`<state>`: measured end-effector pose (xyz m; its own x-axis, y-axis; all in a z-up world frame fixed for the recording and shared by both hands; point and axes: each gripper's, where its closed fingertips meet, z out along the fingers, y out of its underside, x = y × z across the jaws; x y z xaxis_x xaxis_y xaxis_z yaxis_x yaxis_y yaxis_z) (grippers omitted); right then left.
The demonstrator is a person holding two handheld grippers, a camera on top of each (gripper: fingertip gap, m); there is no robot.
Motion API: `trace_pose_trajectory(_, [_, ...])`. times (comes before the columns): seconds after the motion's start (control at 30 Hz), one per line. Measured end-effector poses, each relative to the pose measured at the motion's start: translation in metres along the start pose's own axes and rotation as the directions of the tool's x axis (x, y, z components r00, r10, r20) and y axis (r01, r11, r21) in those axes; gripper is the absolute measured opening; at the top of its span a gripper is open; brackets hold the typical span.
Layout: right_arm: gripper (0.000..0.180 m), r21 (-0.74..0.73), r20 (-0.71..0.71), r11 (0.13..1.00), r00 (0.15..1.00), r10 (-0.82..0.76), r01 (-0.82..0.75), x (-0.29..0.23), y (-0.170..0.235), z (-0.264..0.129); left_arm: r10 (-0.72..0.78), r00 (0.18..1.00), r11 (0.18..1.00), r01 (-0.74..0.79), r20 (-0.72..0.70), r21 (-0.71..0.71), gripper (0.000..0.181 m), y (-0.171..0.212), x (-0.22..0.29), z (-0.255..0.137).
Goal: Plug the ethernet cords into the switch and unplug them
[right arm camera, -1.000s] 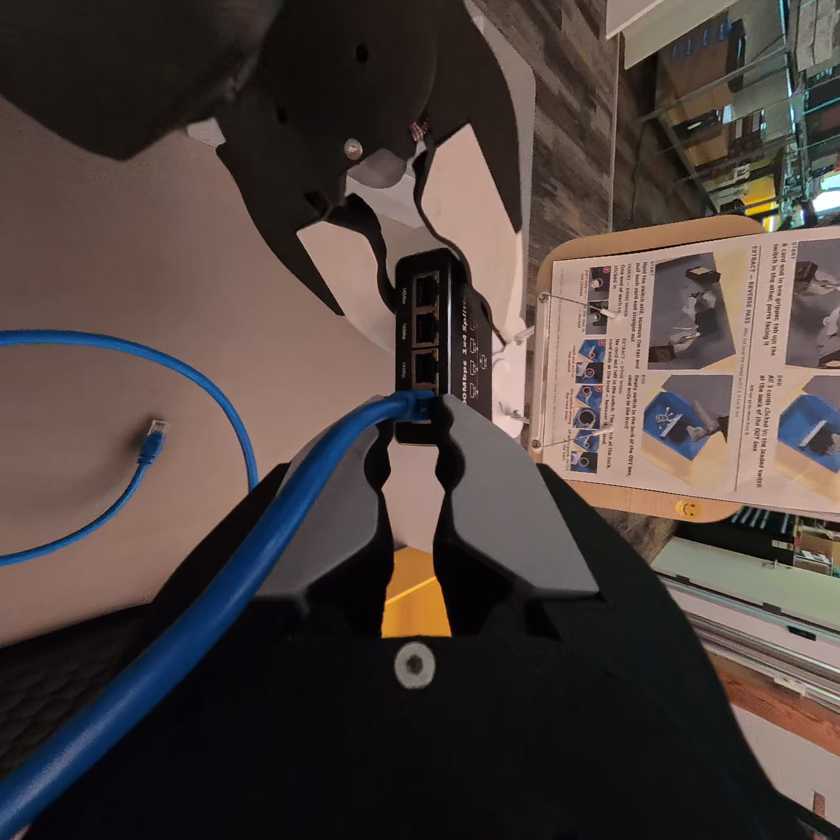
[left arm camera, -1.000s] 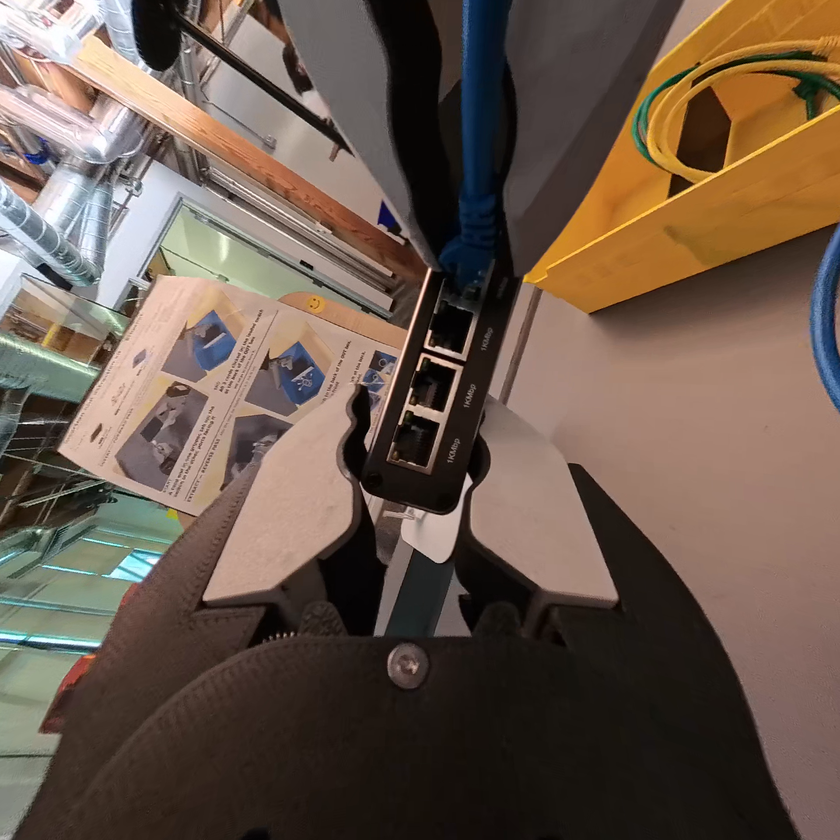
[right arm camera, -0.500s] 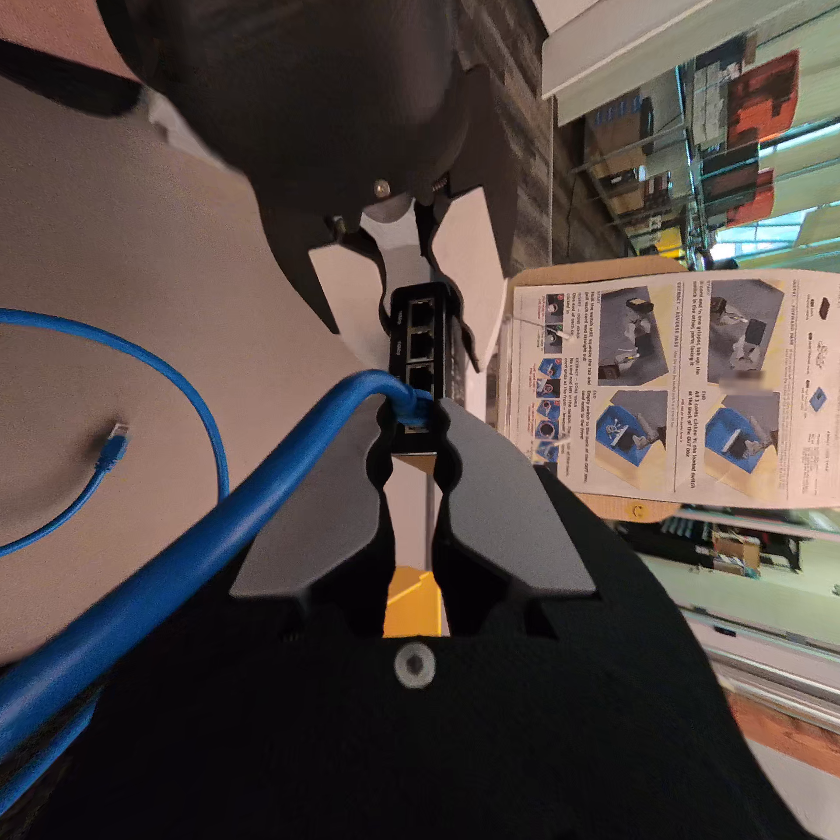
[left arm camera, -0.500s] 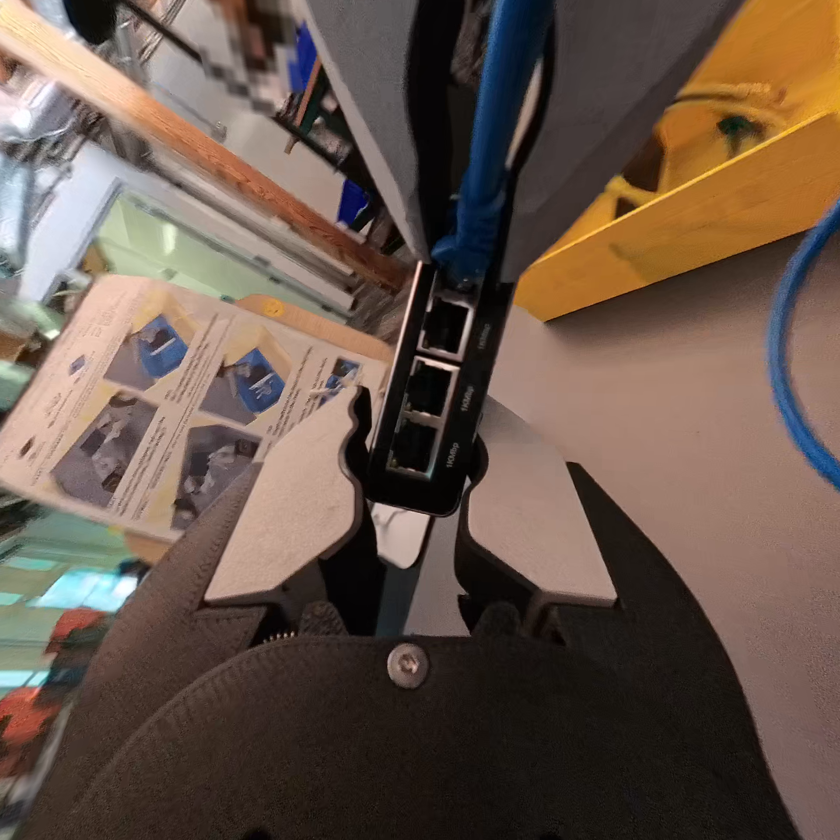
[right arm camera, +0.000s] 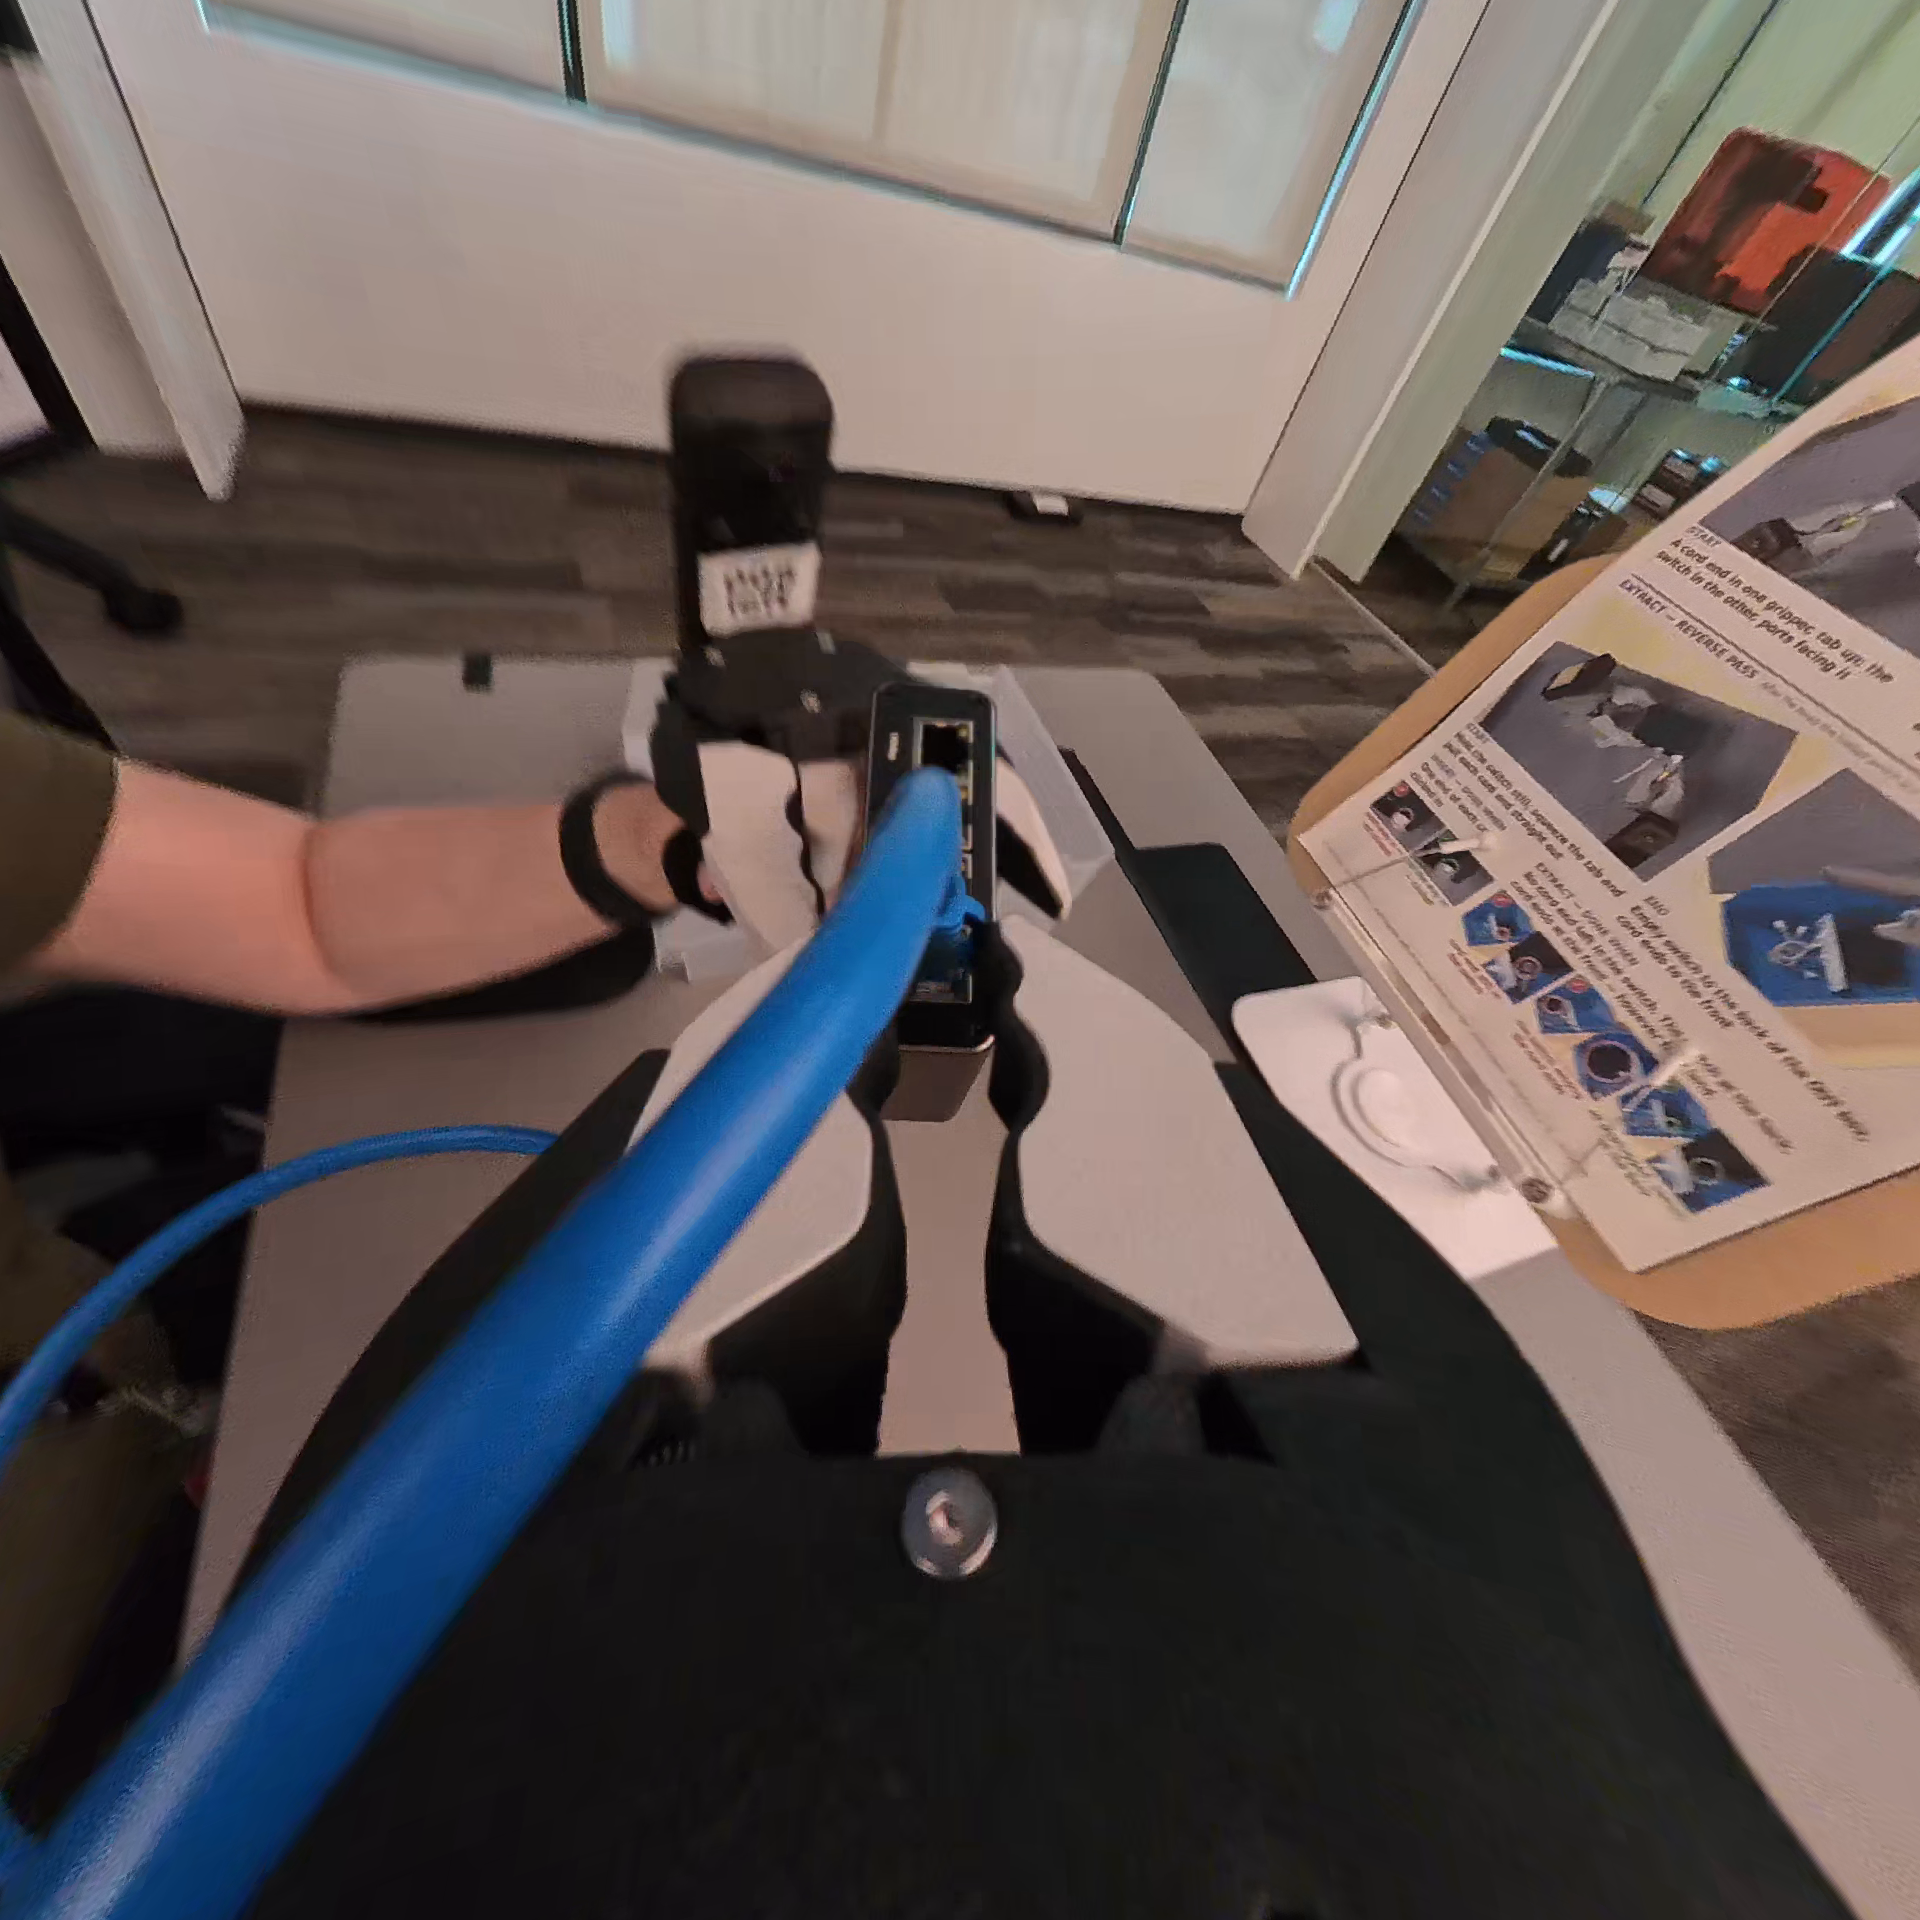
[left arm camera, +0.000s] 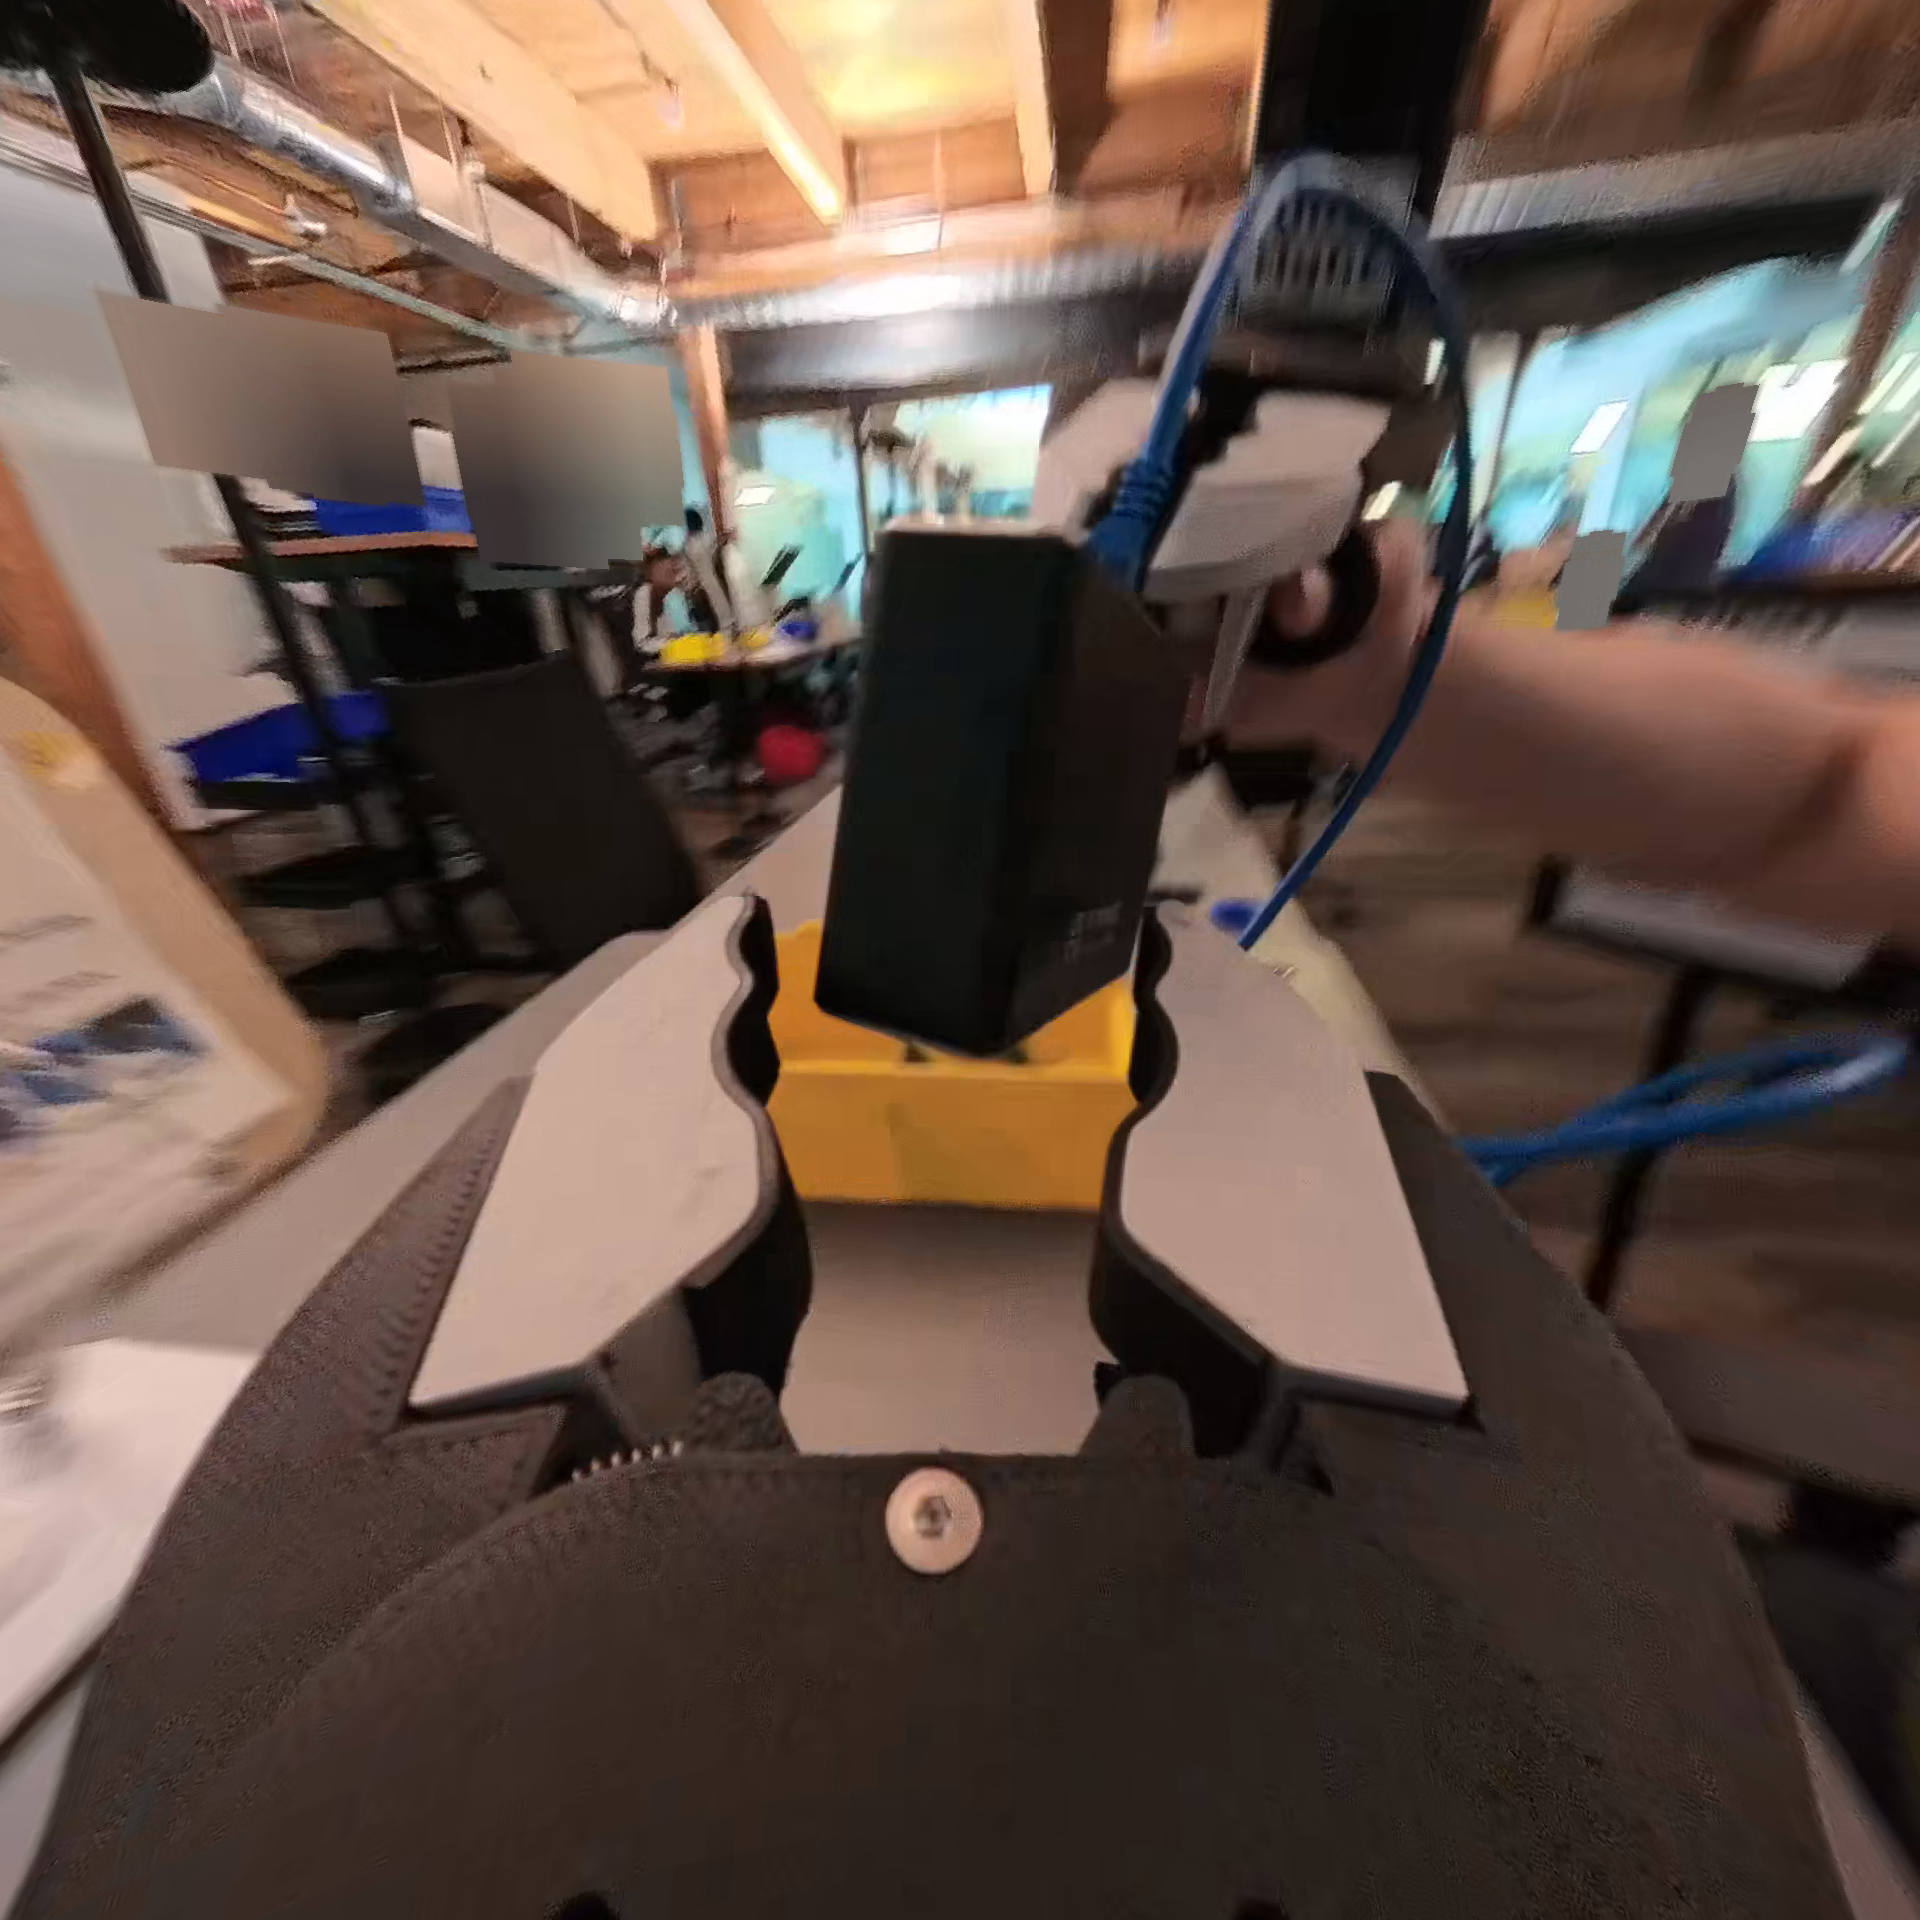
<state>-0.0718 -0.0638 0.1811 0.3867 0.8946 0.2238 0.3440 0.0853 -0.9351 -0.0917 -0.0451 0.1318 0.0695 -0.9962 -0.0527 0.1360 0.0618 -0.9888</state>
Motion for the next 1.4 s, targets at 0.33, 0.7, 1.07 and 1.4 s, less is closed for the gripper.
trace_pose_trajectory(0.33, [0.012,0.225,0.153,0.926,0.950,0.273,-0.303,-0.005,-0.004,0.015,-0.166,0.951,0.933,0.237,-0.260,0.273,0.035,-0.033,0.020,-0.010])
trace_pose_trajectory(0.7, [0.007,0.413,0.309,0.741,0.847,0.433,-0.530,-0.007,-0.039,-0.044,-0.032,0.996,0.996,0.038,-0.080,0.082,0.035,-0.045,-0.005,-0.055])
trace_pose_trajectory(1.07, [0.013,-0.007,-0.487,0.939,0.821,0.297,-0.344,0.111,0.051,-0.152,0.012,0.976,1.000,-0.013,-0.218,-0.005,0.035,-0.054,0.039,-0.057])
trace_pose_trajectory(1.4, [0.014,-0.279,-0.822,0.885,0.569,-0.019,-0.373,0.195,0.066,-0.255,-0.015,0.962,1.000,0.013,-0.271,-0.012,0.035,-0.051,0.053,-0.042])
